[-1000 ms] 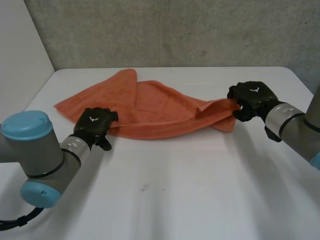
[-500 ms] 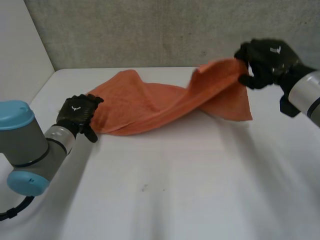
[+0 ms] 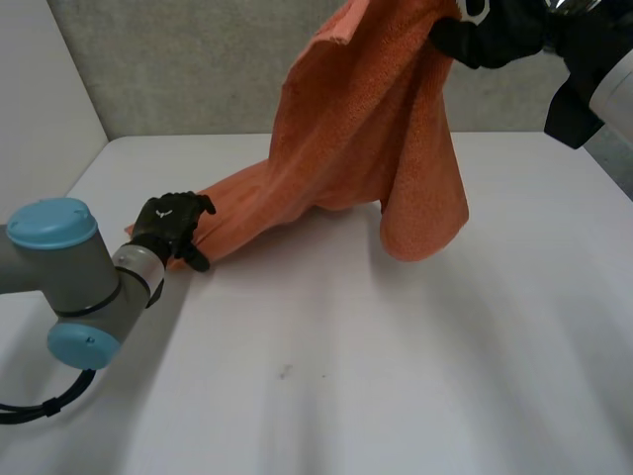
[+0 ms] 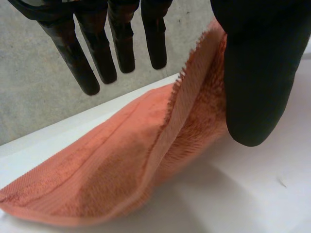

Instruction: Fold the laundry

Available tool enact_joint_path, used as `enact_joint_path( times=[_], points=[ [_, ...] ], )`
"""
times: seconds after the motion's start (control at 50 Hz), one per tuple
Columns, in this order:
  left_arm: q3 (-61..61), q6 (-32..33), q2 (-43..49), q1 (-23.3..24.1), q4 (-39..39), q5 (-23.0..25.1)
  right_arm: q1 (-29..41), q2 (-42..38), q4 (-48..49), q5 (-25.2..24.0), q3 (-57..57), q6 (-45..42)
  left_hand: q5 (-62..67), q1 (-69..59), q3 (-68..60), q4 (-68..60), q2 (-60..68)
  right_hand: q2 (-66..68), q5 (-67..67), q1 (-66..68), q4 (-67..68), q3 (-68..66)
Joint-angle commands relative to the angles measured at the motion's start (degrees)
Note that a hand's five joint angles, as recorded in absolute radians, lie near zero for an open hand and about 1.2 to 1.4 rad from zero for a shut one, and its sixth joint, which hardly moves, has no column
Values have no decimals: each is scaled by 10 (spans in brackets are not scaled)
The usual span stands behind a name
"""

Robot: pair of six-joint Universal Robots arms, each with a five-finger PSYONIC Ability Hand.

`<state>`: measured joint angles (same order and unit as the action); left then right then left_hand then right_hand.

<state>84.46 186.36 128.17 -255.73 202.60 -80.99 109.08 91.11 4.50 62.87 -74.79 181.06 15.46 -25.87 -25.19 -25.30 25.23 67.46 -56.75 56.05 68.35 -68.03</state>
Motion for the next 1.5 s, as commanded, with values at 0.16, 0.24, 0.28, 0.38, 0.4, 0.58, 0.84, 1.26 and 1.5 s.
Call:
enact_joint_path(
  times=[0.16, 0.24, 0.28, 0.38, 0.4, 0.58, 0.84, 1.26, 1.5],
  points=[
    [-31, 4, 25, -11, -5, -13, -10, 13, -40, 3, 9, -2, 545, -541, -548, -547, 548, 125, -133, 239, 116, -120],
    [-11, 20, -27, -32, -15, -25, -33, 1, -48, 4, -2, -11, 545, -541, -548, -547, 548, 125, -133, 239, 116, -120],
    [7, 27, -59, -41, -17, -24, -68, -29, -63, 2, -12, -24, 545, -541, -548, -547, 548, 125, -133, 239, 116, -120],
    [69, 42, -149, -44, -16, -19, -105, -69, -89, -8, -34, -64, 545, -541, -548, -547, 548, 125, -133, 239, 116, -120],
    [87, 43, -166, -42, -16, -19, -108, -75, -91, -8, -40, -74, 545, -541, -548, -547, 548, 125, -133, 239, 116, -120],
    [163, 45, -247, -15, -16, -20, -130, -147, -131, 1, -104, -210, 545, -541, -548, -547, 548, 125, -133, 239, 116, -120],
    [196, 45, -245, -11, -16, -20, -143, -184, -194, 24, -97, -281, 545, -541, -548, -547, 548, -387, 380, -273, -396, 393],
    [212, 45, -248, -5, -17, -20, 85, -163, -120, 215, -91, -163, 545, -541, -548, -547, 548, -442, 435, -328, -451, 448],
    [216, 45, -245, -4, -17, -20, 117, -232, 32, 251, -128, 47, 545, -541, -548, -547, 548, -513, 506, -399, -522, 519]
  ],
)
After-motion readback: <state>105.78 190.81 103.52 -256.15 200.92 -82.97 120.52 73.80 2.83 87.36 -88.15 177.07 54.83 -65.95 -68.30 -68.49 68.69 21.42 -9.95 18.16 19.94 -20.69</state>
